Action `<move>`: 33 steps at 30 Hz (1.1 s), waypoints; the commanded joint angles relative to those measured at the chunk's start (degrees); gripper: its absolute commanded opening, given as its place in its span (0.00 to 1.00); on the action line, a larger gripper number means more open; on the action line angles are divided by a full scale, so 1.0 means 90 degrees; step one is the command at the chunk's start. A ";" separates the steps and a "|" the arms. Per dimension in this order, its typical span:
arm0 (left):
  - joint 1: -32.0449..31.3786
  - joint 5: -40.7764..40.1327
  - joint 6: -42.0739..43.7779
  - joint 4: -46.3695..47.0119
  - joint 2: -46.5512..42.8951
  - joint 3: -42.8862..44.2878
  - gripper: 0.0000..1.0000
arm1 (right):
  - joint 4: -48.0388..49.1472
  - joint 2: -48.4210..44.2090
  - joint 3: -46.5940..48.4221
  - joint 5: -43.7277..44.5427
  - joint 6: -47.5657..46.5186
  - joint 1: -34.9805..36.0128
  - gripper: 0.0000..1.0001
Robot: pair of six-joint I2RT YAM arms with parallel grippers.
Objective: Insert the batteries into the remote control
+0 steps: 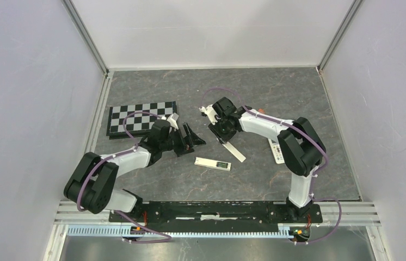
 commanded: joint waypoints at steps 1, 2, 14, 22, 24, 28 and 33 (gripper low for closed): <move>-0.0036 0.0308 -0.0300 0.0482 0.0193 0.0308 0.89 | 0.0167 -0.0513 -0.0156 -0.0413 -0.0239 -0.0035 0.36; -0.0036 0.0328 -0.0345 0.0500 0.0258 0.0336 0.88 | 0.0217 -0.0577 -0.0236 -0.0495 -0.0264 -0.0035 0.36; -0.0070 0.0381 -0.0661 0.0884 0.1239 0.0739 0.70 | 0.0466 -0.0743 -0.0608 0.0229 -0.0046 -0.0035 0.61; -0.0105 0.0292 -0.0701 0.0904 0.1471 0.0883 0.72 | 0.0222 -0.0108 -0.0265 0.0397 0.0000 -0.0035 0.66; -0.0114 0.0282 -0.0710 0.0907 0.1539 0.0918 0.72 | 0.0221 -0.0012 -0.0212 0.0373 -0.0044 -0.0035 0.65; -0.0130 0.0258 -0.0720 0.0938 0.1664 0.0976 0.72 | 0.0195 0.0163 -0.0097 0.0324 -0.0138 -0.0035 0.58; -0.0134 0.0224 -0.0720 0.0952 0.1779 0.1016 0.72 | 0.0020 0.0336 0.0019 0.0015 -0.0305 -0.0040 0.37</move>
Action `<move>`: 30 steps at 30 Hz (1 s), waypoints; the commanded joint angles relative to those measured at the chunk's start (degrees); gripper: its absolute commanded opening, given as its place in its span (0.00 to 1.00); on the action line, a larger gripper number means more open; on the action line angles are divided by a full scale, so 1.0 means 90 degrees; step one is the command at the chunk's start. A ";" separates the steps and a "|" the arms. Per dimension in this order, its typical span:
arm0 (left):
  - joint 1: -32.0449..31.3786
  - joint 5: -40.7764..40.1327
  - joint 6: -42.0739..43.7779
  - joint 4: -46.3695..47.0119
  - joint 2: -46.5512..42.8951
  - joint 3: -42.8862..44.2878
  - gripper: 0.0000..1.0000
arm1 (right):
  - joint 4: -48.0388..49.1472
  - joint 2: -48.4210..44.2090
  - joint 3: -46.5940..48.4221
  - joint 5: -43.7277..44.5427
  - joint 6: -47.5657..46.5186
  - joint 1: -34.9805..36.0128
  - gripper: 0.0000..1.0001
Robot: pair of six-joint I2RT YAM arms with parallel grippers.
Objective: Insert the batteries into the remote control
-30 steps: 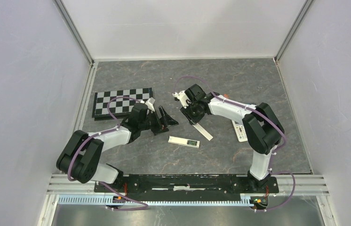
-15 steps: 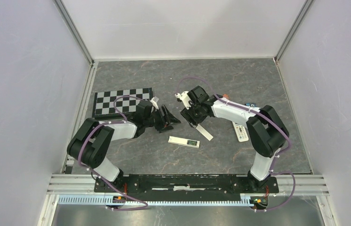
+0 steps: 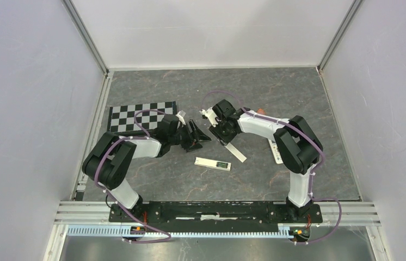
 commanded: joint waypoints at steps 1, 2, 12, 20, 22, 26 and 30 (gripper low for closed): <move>-0.0022 -0.0029 -0.0150 0.0256 0.0125 0.0213 0.72 | -0.0175 0.0216 0.0221 -0.0274 -0.0175 -0.0008 0.34; -0.0031 -0.0034 -0.0136 0.0253 0.0141 0.0221 0.73 | -0.0201 0.0220 0.0220 -0.0335 -0.0194 -0.0003 0.32; -0.0089 0.0020 -0.0073 0.0253 0.0379 0.0336 0.74 | 0.0260 -0.0431 -0.0142 -0.0762 -0.0416 -0.0008 0.30; -0.0130 0.0020 -0.0187 0.0493 0.0503 0.0321 0.74 | 0.0334 -0.0784 -0.0395 -0.0845 -0.0620 -0.0008 0.38; -0.0130 -0.0112 -0.0179 0.0499 0.0463 0.0261 0.74 | 0.0378 -0.0761 -0.0425 -0.0664 -0.0603 0.0000 0.50; -0.0130 -0.0386 -0.0179 0.0499 0.0297 0.0103 0.70 | 0.0673 -0.0778 -0.0530 -0.0393 -0.0581 0.0151 0.65; -0.0132 -0.0805 -0.0189 0.0378 0.0043 -0.0081 0.64 | 0.0566 -0.0445 -0.0137 0.0018 -0.0513 0.0379 0.69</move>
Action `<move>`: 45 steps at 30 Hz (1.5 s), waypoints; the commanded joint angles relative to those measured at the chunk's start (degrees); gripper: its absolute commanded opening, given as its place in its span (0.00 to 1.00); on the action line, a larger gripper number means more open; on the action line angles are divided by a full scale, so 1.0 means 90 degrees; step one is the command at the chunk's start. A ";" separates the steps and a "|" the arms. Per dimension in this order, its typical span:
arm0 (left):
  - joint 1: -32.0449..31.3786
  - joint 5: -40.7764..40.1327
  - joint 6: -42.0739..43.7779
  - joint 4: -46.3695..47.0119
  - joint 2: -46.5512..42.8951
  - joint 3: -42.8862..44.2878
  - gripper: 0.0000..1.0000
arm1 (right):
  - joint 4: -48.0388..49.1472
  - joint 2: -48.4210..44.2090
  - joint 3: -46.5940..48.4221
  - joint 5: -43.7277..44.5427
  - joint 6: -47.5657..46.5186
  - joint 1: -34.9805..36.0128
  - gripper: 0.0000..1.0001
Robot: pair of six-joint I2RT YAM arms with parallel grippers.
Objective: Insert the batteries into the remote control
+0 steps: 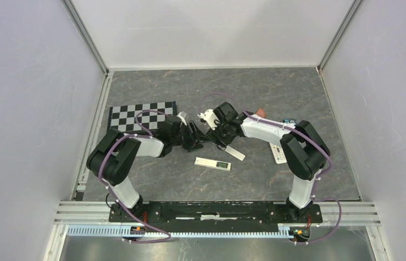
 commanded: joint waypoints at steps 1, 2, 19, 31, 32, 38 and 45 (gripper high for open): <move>-0.0021 -0.0625 -0.0152 0.0081 -0.0431 -0.0208 0.63 | 0.0092 0.0266 0.0500 0.0476 0.0056 0.0261 0.68; -0.0022 -0.0751 -0.0143 0.0035 -0.0501 -0.0263 0.62 | -0.0046 0.0410 0.0675 0.0517 0.0102 0.0274 0.68; -0.0020 -0.1112 -0.0114 -0.0144 -0.0797 -0.0453 0.60 | -0.0391 0.1105 0.1353 0.0297 0.0125 0.0293 0.52; -0.0023 -0.1057 -0.0034 -0.0219 -0.0909 -0.0450 0.62 | -0.0811 0.1516 0.1611 0.0014 -0.0044 0.0232 0.43; -0.0027 -0.1045 -0.0030 -0.0227 -0.0915 -0.0441 0.62 | -0.0861 0.1576 0.1664 0.0016 -0.0063 0.0232 0.40; -0.0026 -0.0976 0.0004 -0.0225 -0.0921 -0.0477 0.62 | -0.0705 0.1430 0.1573 0.0075 -0.0141 0.0234 0.32; -0.0023 -0.0796 0.0019 -0.0070 -0.0900 -0.0489 0.63 | -0.0450 0.0906 0.1371 0.0003 -0.0191 0.0227 0.31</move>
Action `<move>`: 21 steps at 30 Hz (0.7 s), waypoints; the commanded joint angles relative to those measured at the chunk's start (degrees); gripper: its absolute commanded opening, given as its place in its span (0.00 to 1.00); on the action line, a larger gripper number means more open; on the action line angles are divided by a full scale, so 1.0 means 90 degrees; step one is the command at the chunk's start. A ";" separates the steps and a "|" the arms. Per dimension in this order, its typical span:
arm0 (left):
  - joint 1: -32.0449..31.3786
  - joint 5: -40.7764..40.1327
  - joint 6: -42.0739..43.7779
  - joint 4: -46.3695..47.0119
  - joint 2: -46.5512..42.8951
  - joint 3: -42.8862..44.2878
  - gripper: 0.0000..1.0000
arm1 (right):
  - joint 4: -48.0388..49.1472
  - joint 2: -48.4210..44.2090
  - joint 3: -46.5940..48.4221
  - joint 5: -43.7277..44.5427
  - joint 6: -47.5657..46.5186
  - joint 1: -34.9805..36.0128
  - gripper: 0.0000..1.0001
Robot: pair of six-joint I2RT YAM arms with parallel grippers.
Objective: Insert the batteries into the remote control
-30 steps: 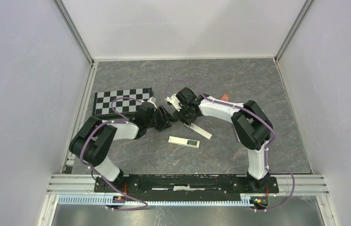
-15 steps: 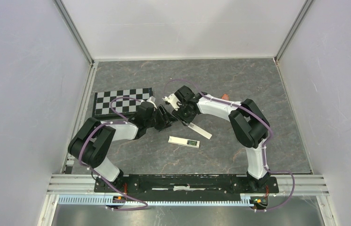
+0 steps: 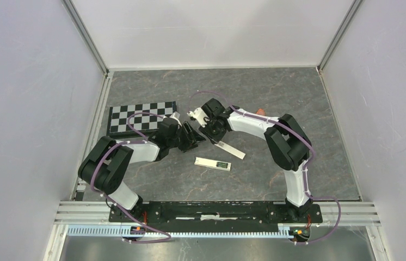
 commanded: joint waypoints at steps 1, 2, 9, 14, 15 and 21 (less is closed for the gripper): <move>-0.0020 0.0184 0.0051 0.0208 -0.0140 -0.0036 0.63 | 0.0104 -0.0404 -0.0124 -0.0025 -0.0094 -0.0020 0.31; -0.0024 0.0201 0.0050 0.0223 -0.0139 -0.0034 0.63 | 0.0122 -0.0460 -0.0136 -0.0006 -0.0080 -0.0019 0.31; -0.0020 0.0283 0.0031 0.0336 -0.0119 -0.0044 0.63 | 0.0305 -0.0914 -0.0336 -0.0119 0.0006 -0.0031 0.31; -0.0022 0.0437 0.0027 0.0483 0.0001 0.0016 0.64 | 0.0290 -0.1028 -0.0524 0.0427 0.0195 -0.0044 0.46; -0.0025 0.0539 0.0053 0.0515 0.0064 0.0081 0.64 | 0.0285 -0.1080 -0.0603 0.0672 0.0402 -0.0063 0.48; -0.0020 0.1001 0.0343 0.0406 0.0687 0.0770 0.65 | 0.0918 -0.2497 -0.2375 0.1235 0.2194 -0.0488 0.59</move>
